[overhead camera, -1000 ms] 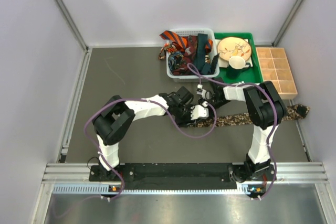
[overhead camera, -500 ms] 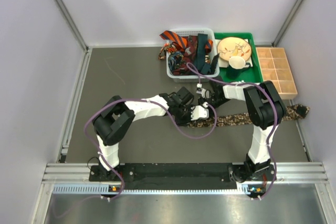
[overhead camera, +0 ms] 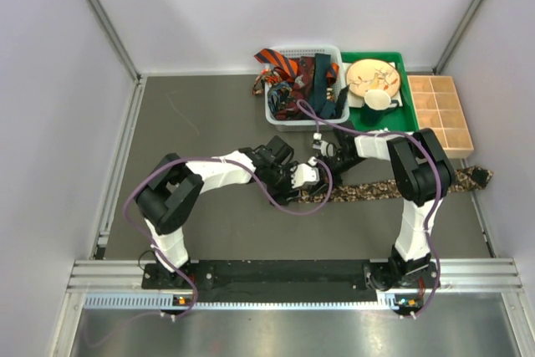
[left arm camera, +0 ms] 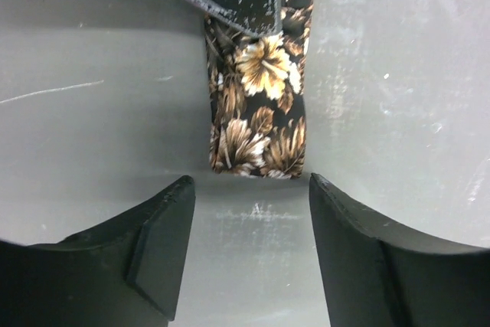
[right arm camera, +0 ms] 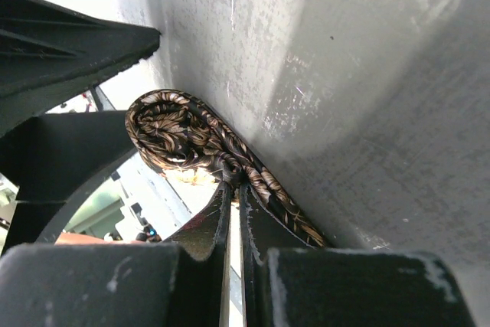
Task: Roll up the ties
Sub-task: Roll the tie at the center of the board.
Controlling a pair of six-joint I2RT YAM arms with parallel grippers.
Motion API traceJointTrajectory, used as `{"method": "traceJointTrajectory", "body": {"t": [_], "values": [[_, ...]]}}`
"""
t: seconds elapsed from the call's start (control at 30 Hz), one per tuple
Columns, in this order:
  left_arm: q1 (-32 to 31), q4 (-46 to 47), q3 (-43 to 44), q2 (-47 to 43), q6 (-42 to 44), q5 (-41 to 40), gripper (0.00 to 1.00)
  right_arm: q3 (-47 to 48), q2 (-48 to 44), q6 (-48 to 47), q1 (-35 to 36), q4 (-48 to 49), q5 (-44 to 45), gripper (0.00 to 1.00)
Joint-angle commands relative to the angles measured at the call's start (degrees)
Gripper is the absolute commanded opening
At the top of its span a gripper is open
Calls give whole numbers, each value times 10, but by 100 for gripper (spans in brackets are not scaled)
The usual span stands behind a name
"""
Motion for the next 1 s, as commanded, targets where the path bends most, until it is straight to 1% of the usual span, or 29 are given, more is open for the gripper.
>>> {"method": "traceJointTrajectory", "body": {"t": [0.0, 0.13, 0.17, 0.23, 0.37, 0.53, 0.8, 0.97], "values": [[-1, 22, -1, 12, -19, 32, 67, 1, 14, -6, 11, 21, 30, 0], [-2, 30, 3, 23, -10, 44, 64, 1, 15, -6, 11, 21, 34, 0], [-2, 29, 6, 25, -10, 47, 60, 1, 15, -6, 11, 20, 34, 0], [-2, 25, 13, 23, -8, 53, 58, 0, 15, -7, 11, 21, 34, 0], [-6, 14, 26, 15, -5, 67, 48, 1, 19, -6, 11, 21, 35, 0], [-18, 4, 56, 17, -25, 84, 42, 1, 20, -4, 11, 21, 36, 0], [-36, 37, 100, 65, -80, 80, 40, 0, 23, -3, 11, 24, 34, 0], [-43, 64, 95, 88, -90, 64, 42, 0, 23, -3, 11, 23, 31, 0]]}}
